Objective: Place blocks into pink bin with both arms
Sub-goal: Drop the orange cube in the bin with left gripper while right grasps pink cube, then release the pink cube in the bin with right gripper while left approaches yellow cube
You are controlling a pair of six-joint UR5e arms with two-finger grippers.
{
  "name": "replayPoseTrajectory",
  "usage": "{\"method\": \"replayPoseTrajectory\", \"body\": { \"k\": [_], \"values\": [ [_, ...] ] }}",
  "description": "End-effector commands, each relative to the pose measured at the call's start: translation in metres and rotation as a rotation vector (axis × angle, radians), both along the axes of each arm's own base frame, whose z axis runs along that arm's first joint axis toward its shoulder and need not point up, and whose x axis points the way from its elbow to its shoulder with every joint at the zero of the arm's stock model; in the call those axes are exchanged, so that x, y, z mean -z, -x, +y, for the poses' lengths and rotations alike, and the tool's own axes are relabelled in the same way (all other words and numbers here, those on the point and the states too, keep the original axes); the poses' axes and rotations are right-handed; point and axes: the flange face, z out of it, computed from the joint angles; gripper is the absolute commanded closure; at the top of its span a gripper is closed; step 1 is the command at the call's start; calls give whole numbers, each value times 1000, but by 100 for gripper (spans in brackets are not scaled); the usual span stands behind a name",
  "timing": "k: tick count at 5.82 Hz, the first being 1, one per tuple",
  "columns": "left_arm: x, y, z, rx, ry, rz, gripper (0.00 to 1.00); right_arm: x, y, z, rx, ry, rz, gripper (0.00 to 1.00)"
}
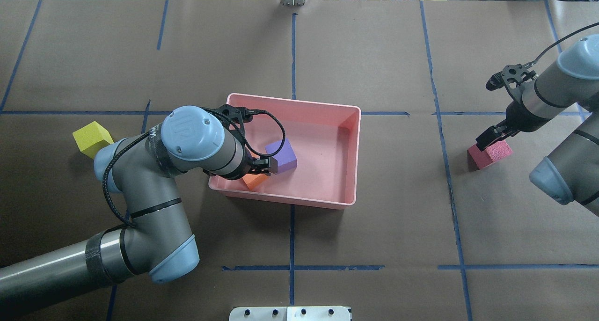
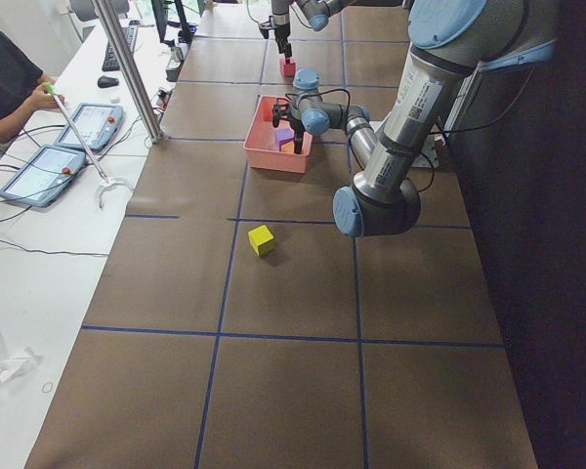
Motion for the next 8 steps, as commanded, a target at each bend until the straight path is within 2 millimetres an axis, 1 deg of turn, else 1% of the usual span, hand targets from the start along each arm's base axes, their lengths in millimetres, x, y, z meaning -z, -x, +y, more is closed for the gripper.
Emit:
{"method": "replayPoseTrajectory", "body": {
  "k": [1,2,3,4,5,6,7,8],
  "values": [
    [18,17,0,13,-19,39,0,-15,15,5,29,17,20,0],
    [49,51,-3,42,-57,108,0,-18,19,7,35,23,25,0],
    [77,90,-8,81,-94,171,0,-16,18,7,30,19,24,58],
    [79,123,-15,114,-112,190,0,1,17,8,28,-5,3,96],
    [60,144,-21,132,-106,173,0,63,10,18,17,-75,-70,98],
    [18,174,-29,34,-172,113,0,146,20,17,-79,-28,-151,99],
    [-26,202,-41,-15,-219,41,0,237,61,22,-166,73,-230,99],
    [-67,240,-54,-86,-273,-19,0,292,109,48,-222,154,-272,99]
  ]
}}
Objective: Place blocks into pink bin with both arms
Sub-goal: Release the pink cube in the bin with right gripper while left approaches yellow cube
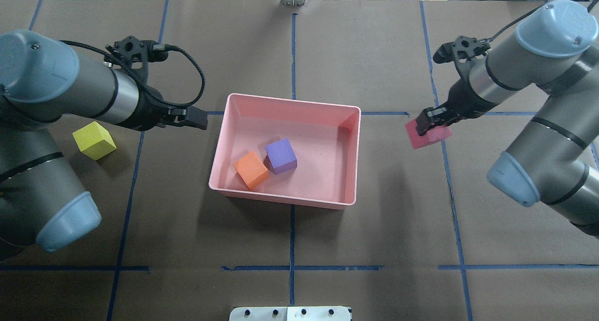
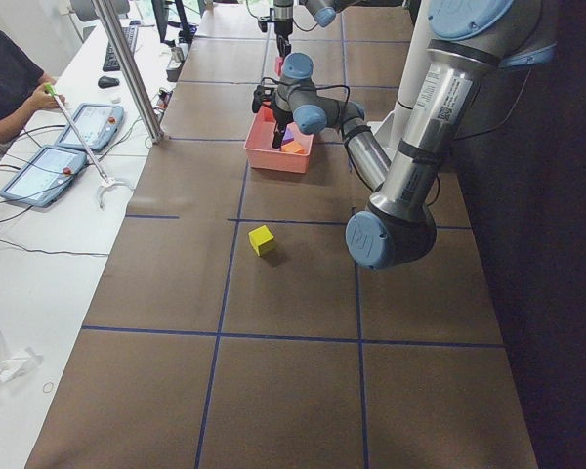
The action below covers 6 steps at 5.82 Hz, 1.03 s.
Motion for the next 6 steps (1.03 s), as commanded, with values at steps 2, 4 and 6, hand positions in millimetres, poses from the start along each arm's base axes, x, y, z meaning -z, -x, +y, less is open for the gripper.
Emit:
{"method": "replayPoseTrajectory", "body": {
  "k": [2,4,6],
  "values": [
    [-86,86,-23,-112,-85,-118,0,114,114,66,-133,120,-72,99],
    [-119,76,-38,-124,-51,-170,0,92,162,82,-151,131,5,97],
    [-167,71,-57,-110,38,-221,0,82,183,87,-174,102,42,1]
  ]
}}
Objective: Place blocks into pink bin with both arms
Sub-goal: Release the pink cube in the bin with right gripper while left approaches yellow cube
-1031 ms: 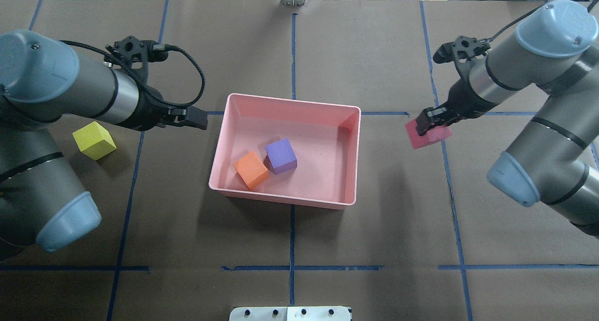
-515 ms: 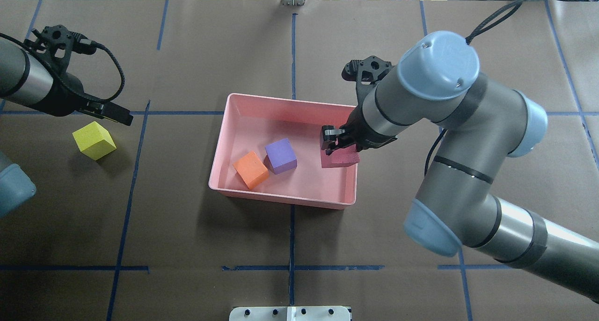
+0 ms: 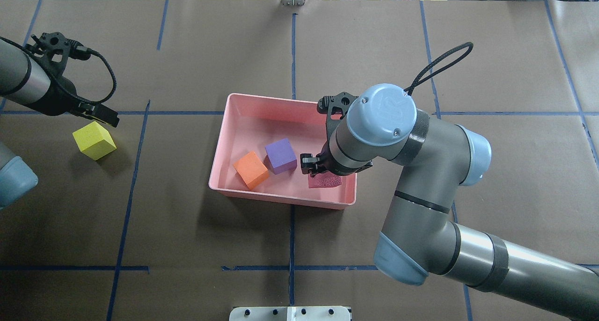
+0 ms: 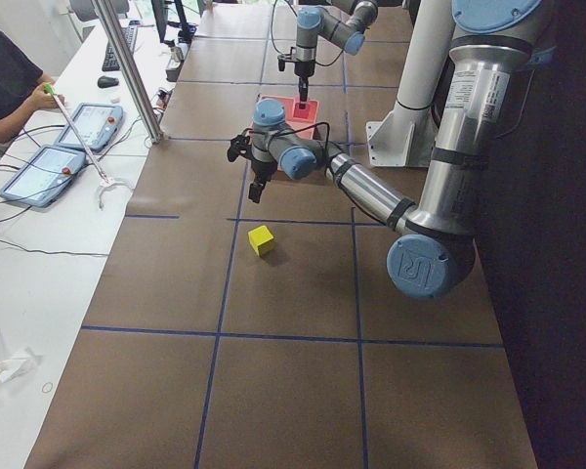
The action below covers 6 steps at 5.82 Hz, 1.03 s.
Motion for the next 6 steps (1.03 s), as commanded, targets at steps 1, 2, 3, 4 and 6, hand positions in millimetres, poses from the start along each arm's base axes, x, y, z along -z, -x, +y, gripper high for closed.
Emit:
{"method": "replayPoseTrajectory", "body": {
  "k": [1,2,3,4,6],
  "values": [
    [-38,2,-5,159,220,-13,0,2,7,4,-18,-24,11,0],
    [-51,3,-4,303,396,0,0,11,0,7,-20,-37,-12,0],
    [-63,1,-6,398,508,1,0,24,-16,8,-30,-52,-43,0],
    [-85,-4,-10,486,607,-22,0,27,-33,5,-46,-60,-60,0],
    [-101,-13,-19,521,636,1,0,24,-39,7,-49,-62,-61,0]
  ]
}}
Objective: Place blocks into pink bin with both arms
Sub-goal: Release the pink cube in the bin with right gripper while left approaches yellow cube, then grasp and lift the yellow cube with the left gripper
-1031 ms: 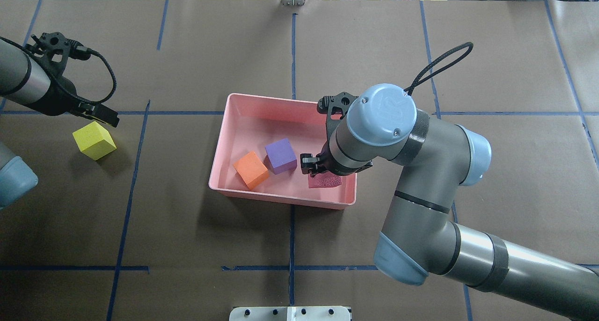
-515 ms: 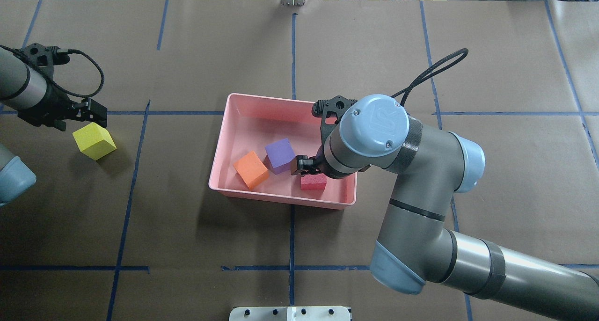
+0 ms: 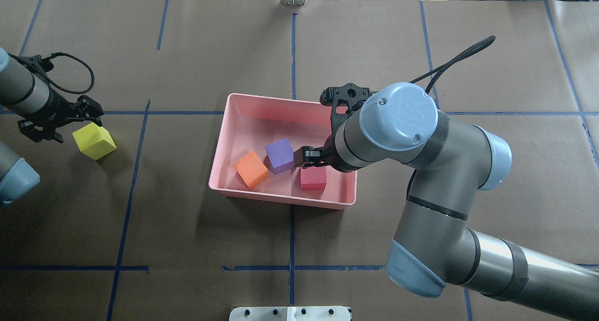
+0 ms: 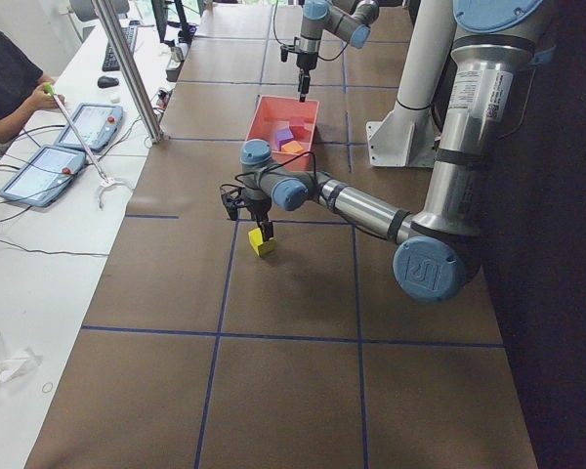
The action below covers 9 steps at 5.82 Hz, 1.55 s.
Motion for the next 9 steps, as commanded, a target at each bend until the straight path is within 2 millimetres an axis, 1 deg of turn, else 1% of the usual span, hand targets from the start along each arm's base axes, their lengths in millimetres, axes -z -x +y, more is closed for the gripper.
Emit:
{"method": "replayPoseTrajectory", "body": {
  "k": [1,2,3,4,5,6,7,8,9],
  "values": [
    [-24,-10,-8,19,9,13,0,-1,-3,0,-2,-1,-1,0],
    [-34,-14,-9,15,-1,23,0,2,-5,0,-6,-4,-6,0],
    [-40,-26,-11,0,0,22,0,3,-9,1,-7,-7,-12,0],
    [-41,-38,-5,-20,-3,26,18,3,-10,0,-9,-7,-12,0],
    [-19,-46,-10,4,2,56,88,3,-13,-2,-13,-6,-12,0],
    [26,-72,-6,-21,-42,109,100,0,-22,-2,-18,-8,-15,0],
    [108,-91,-11,11,-84,207,100,-10,-44,4,-22,-6,-20,0],
    [206,-101,-22,78,-105,331,100,-16,-64,6,-32,-5,-26,0],
    [266,-87,-3,99,-144,430,100,-28,-82,11,-39,-4,-20,0]
  ]
}}
